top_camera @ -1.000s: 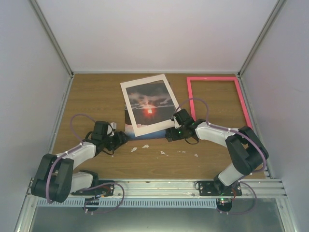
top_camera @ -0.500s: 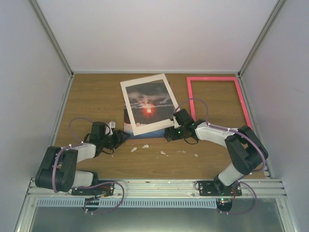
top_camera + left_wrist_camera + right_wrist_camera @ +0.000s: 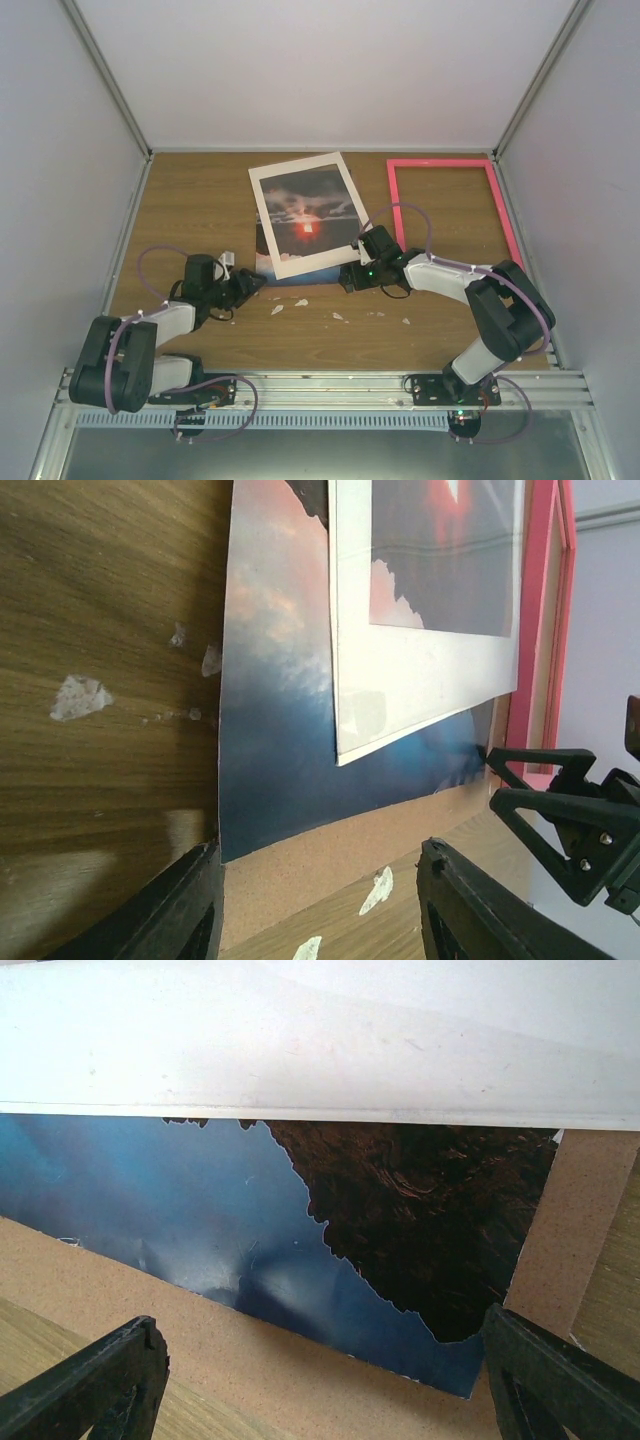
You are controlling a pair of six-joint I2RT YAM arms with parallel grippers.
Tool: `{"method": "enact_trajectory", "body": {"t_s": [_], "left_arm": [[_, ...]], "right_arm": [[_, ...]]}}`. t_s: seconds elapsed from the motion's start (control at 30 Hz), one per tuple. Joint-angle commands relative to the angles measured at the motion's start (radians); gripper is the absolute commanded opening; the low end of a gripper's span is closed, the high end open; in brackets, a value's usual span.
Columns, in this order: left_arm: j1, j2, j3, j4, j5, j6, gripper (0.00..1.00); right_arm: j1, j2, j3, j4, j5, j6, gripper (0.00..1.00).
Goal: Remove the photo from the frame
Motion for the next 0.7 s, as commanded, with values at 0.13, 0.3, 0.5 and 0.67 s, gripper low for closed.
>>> {"method": "enact_trajectory", "body": {"t_s": [0.13,0.3,0.5,0.67], "left_arm": [[0.007,0.065,0.038,0.008,-0.02,0.024,0.54],[0.007,0.088,0.026,0.097,0.018,-0.006,0.53],[0.006,0.041,0.028,0.089,0.004,-0.003,0.5],[0.007,0.014,0.029,0.086,-0.008,0.0,0.47]], "right_arm": [[0.012,0.05,-0.032,-0.036,-0.038,-0.003,0.86],[0.013,0.059,-0.033,-0.036,-0.037,-0.003,0.86],[0.013,0.065,-0.036,-0.03,-0.041,-0.004,0.86],[0.014,0.07,-0.04,-0.026,-0.042,-0.003,0.86]]}}
